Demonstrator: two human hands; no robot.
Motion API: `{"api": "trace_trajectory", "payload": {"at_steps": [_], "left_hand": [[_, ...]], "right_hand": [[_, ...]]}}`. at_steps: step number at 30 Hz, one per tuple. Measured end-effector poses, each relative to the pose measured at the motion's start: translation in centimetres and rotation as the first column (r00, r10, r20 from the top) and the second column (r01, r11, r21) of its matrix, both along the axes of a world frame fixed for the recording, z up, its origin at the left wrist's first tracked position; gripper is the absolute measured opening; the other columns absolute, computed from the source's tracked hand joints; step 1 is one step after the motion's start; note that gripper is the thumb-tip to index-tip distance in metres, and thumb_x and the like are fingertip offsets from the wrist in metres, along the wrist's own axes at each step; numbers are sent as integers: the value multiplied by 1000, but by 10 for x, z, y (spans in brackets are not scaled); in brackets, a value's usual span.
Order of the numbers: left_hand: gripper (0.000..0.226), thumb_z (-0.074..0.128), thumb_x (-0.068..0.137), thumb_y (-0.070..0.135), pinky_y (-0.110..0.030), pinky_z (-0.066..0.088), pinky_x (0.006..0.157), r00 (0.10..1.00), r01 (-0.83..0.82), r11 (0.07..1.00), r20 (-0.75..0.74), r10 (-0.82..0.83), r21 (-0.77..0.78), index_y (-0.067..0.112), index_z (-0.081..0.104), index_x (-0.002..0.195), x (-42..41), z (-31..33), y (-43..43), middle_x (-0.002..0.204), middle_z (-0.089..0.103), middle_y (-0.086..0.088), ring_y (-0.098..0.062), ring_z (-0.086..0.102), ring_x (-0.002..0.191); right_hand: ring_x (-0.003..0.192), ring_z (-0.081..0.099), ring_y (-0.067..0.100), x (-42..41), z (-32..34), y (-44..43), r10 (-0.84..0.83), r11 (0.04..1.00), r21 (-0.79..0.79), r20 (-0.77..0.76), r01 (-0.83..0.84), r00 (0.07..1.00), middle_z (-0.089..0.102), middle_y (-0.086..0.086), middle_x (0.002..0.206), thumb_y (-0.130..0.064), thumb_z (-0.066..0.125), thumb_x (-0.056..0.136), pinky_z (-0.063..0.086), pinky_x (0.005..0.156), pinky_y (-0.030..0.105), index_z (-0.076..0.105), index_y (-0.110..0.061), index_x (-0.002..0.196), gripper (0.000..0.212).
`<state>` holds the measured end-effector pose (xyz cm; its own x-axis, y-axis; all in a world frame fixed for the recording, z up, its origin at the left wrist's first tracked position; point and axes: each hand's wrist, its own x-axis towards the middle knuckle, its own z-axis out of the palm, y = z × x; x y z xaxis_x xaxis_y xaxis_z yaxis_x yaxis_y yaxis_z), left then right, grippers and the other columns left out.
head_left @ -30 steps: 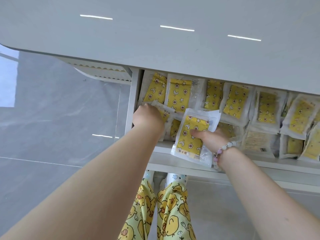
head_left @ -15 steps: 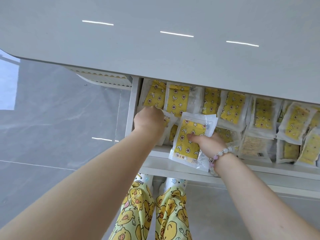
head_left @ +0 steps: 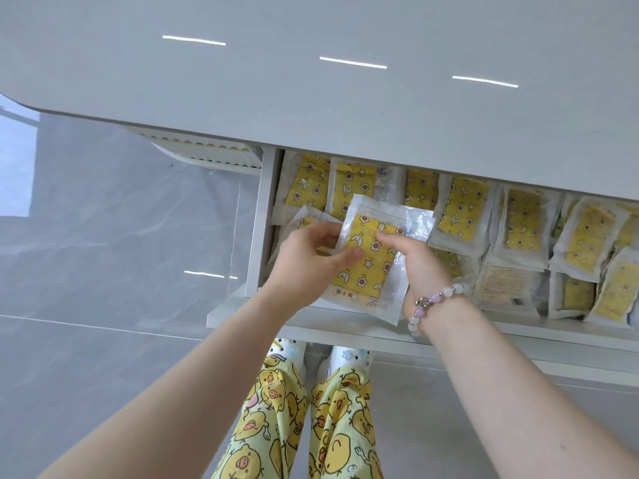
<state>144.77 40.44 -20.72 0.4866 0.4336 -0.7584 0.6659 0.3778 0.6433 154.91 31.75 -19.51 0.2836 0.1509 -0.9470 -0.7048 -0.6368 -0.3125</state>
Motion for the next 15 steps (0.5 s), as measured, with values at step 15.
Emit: {"api": "trace_trajectory", "payload": {"at_steps": [15], "left_hand": [[24, 71, 82, 26, -25, 49, 75, 937, -13, 983, -340, 75, 182, 18, 67, 104, 17, -32, -10, 97, 69, 0, -14, 58, 81]], "right_hand": [[50, 47, 20, 15, -15, -33, 231, 940, -291, 170, -175, 958, 54, 7, 73, -21, 57, 87, 42, 40, 23, 55, -15, 68, 21]]}}
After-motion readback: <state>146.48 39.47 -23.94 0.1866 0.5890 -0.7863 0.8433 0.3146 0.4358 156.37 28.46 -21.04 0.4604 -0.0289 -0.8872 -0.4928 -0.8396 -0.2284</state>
